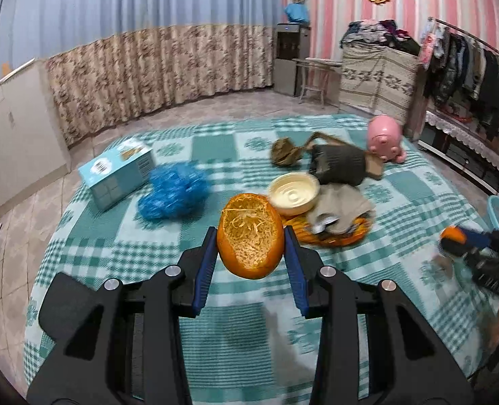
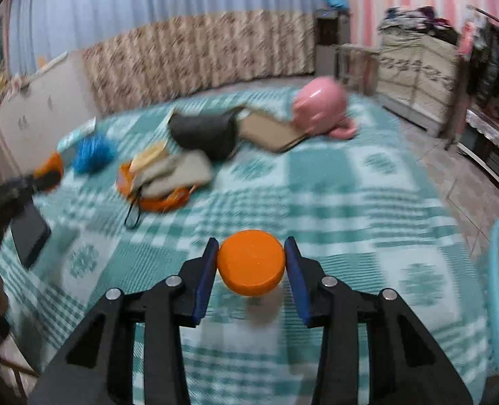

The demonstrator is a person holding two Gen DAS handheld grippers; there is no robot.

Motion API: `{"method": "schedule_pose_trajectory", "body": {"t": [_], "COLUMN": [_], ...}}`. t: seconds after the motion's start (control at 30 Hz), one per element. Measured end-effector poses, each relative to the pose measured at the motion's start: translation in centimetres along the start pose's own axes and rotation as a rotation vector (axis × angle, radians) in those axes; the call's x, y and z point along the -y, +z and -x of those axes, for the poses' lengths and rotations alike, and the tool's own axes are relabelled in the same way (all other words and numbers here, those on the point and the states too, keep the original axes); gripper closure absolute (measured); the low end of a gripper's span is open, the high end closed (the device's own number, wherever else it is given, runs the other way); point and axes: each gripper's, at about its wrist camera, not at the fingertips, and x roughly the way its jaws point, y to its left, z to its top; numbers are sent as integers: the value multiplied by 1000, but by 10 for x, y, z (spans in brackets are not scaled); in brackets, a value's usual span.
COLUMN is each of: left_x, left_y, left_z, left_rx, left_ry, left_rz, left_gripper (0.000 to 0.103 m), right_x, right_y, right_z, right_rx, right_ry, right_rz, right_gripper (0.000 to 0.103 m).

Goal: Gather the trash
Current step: 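Carry the orange peel and orange lid over the blue basket with both grippers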

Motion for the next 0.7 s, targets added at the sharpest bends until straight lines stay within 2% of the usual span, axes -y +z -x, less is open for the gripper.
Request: {"method": "schedule_pose_trajectory", "body": {"t": [0.07, 0.23, 0.37, 0.7], "left_x": [15, 65, 108, 238], "left_y": [4, 20, 26, 32], "left_z": [2, 4, 4, -5], "left_rx": [9, 22, 37, 27], "left_ry": [-26, -148, -217, -392], "left_rz": [-20, -44, -83, -215], "left_gripper": [65, 65, 65, 65], "right_x": [16, 67, 111, 233], "right_y": [4, 8, 2, -32], "right_z": [20, 75, 105, 164], "right_rx": [44, 147, 182, 236], "right_ry": [-33, -185, -268, -459], "right_rz": [-28, -78, -116, -339], "right_gripper": [63, 63, 63, 63]}}
